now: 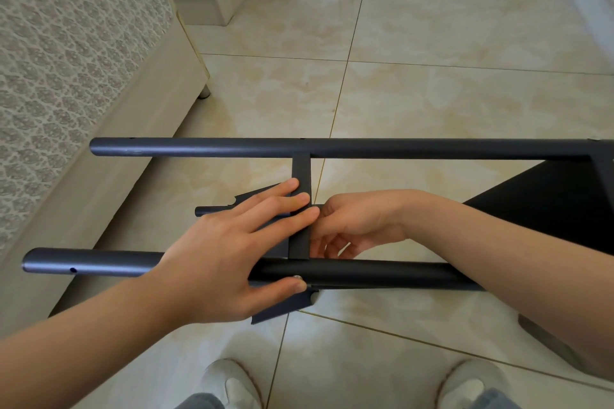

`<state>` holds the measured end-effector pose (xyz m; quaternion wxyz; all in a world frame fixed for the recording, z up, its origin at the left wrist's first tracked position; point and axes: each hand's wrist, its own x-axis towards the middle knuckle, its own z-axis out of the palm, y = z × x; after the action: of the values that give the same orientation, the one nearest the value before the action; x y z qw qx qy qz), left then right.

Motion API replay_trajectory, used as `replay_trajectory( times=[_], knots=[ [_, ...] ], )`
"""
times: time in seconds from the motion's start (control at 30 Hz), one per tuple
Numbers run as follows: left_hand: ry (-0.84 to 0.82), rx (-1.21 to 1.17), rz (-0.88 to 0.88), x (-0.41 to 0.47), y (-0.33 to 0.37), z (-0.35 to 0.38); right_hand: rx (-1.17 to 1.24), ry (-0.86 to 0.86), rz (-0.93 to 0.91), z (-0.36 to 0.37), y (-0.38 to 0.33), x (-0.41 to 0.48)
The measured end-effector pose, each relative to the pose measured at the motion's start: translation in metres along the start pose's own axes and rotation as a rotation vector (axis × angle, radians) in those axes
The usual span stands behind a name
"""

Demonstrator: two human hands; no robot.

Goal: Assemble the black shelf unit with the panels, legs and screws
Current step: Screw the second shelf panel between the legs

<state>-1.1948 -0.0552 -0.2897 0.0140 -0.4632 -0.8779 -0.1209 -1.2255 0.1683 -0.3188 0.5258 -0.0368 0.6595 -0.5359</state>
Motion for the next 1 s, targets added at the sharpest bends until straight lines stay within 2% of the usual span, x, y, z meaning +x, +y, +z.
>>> replay_trajectory(
  times=[0.47,1.0],
  knots=[
    [-0.003,0.001,0.004,-0.0002,-0.0003,0.0001,0.026,-0.043,-0.037,0.0003,-0.0004,-0.0003],
    [0.0,0.009,0.003,0.0013,-0.0013,0.0004,-0.058,-0.043,-0.059,-0.0006,-0.0002,0.0009]
  ],
)
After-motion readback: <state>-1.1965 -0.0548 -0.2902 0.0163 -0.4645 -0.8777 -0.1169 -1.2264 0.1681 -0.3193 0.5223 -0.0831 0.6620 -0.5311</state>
